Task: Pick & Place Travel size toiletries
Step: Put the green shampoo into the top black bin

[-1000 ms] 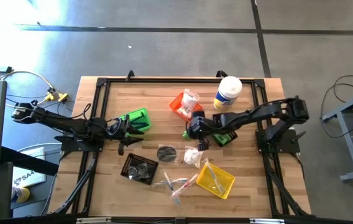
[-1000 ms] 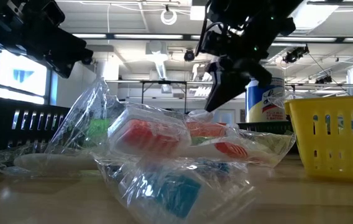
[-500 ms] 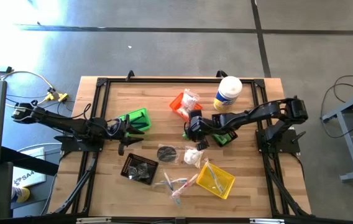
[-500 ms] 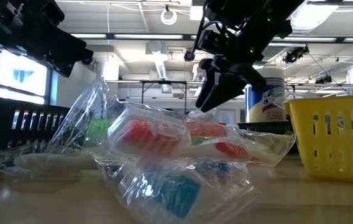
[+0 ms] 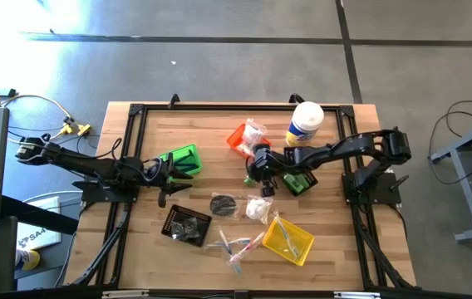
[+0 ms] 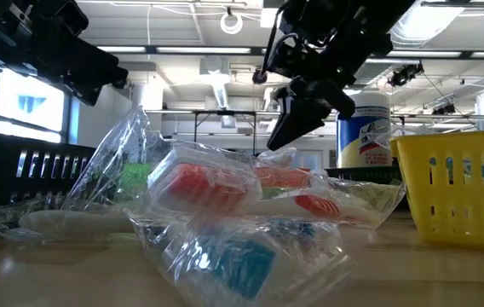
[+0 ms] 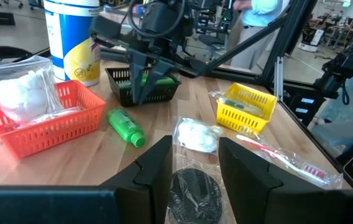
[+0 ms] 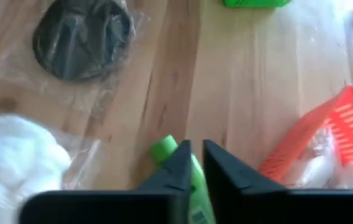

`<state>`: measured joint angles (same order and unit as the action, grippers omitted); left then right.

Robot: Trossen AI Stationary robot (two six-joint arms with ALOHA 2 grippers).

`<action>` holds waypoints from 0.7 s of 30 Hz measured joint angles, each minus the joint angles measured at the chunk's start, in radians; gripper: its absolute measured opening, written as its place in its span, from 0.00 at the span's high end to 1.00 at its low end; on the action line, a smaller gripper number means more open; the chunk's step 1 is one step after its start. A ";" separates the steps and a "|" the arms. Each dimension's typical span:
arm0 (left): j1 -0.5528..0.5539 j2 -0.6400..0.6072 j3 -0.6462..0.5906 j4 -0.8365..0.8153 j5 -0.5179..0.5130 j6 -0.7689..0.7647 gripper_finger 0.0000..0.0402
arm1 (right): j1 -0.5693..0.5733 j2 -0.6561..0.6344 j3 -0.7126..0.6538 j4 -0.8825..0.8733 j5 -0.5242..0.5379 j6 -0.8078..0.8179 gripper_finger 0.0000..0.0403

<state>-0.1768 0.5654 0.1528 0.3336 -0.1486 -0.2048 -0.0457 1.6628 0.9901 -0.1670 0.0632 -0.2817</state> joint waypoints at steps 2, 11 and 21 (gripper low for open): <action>0.000 0.000 0.000 0.000 0.000 -0.001 0.69 | -0.003 0.012 -0.006 0.016 0.002 0.017 0.98; 0.000 0.000 0.000 0.000 -0.001 -0.001 0.69 | 0.008 0.114 -0.019 0.085 0.076 0.024 0.99; 0.000 0.001 0.000 -0.016 0.000 -0.001 0.69 | 0.033 0.155 -0.021 0.055 0.306 -0.018 0.99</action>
<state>-0.1768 0.5660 0.1532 0.3180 -0.1490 -0.2063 -0.0124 1.8175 0.9688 -0.1122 0.3696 -0.2998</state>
